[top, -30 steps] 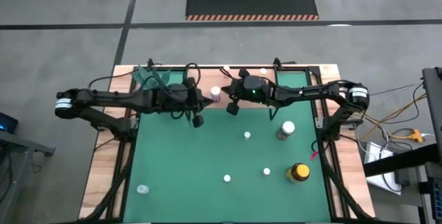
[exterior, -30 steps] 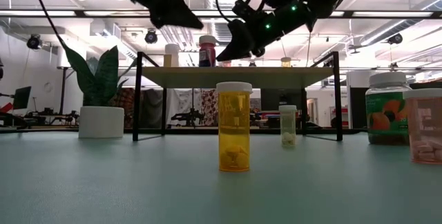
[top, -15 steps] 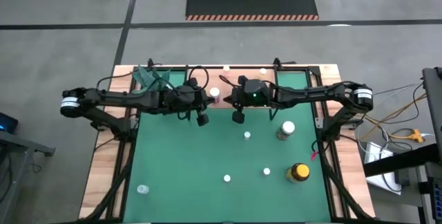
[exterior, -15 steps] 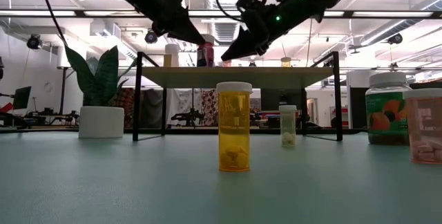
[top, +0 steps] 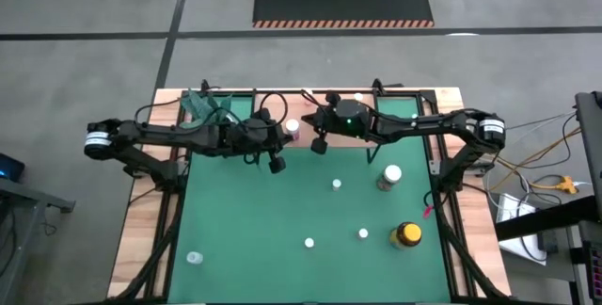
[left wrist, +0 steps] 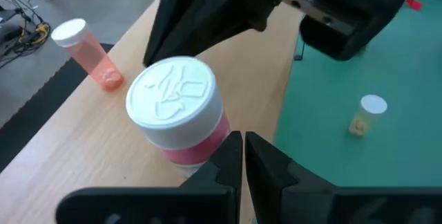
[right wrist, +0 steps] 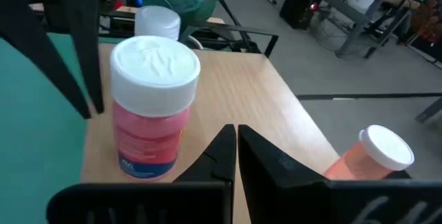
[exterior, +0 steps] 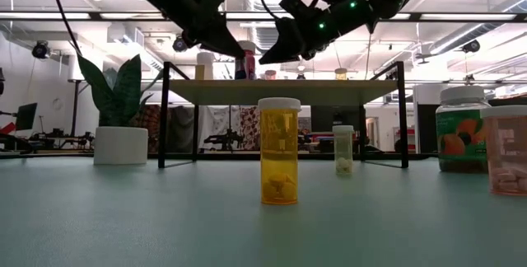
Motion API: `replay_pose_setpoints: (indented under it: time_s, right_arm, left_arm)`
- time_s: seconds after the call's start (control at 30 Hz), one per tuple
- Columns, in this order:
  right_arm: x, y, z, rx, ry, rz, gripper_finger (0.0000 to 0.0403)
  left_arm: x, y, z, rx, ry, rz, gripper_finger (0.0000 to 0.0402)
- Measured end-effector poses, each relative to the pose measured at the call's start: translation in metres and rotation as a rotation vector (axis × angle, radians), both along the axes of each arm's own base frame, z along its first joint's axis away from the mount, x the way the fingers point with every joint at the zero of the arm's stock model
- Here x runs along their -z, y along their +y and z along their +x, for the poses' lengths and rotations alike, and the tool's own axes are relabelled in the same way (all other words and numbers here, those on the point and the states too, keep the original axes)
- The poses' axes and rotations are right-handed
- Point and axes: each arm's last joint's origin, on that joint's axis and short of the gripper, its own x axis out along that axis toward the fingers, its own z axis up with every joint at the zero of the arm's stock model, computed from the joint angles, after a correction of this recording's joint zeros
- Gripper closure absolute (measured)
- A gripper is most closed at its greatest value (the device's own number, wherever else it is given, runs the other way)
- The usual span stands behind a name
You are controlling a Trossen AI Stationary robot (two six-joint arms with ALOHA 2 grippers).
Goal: Pick and place medicine bottles onto shelf by color
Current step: Put the pink and blue pill bottle on the shelf
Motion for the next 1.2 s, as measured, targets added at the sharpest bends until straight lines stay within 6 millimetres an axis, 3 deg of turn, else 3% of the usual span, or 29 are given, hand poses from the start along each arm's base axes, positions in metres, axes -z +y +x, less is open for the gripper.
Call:
replay_pose_setpoints:
  time_s: [0.3, 0.67, 1.2]
  right_arm:
    - [0.0, 0.003, 0.001, -0.101, -0.015, 0.034, 0.0394]
    - [0.007, 0.014, -0.004, -0.135, 0.106, 0.076, 0.0394]
    - [0.01, 0.001, -0.004, -0.055, 0.095, 0.073, 0.0394]
  left_arm:
    - [0.0, 0.001, 0.0, -0.005, 0.0, 0.001, 0.04]
    - [0.002, 0.001, -0.001, -0.012, 0.022, 0.002, 0.04]
    - [0.004, -0.003, -0.002, -0.01, 0.035, -0.02, 0.04]
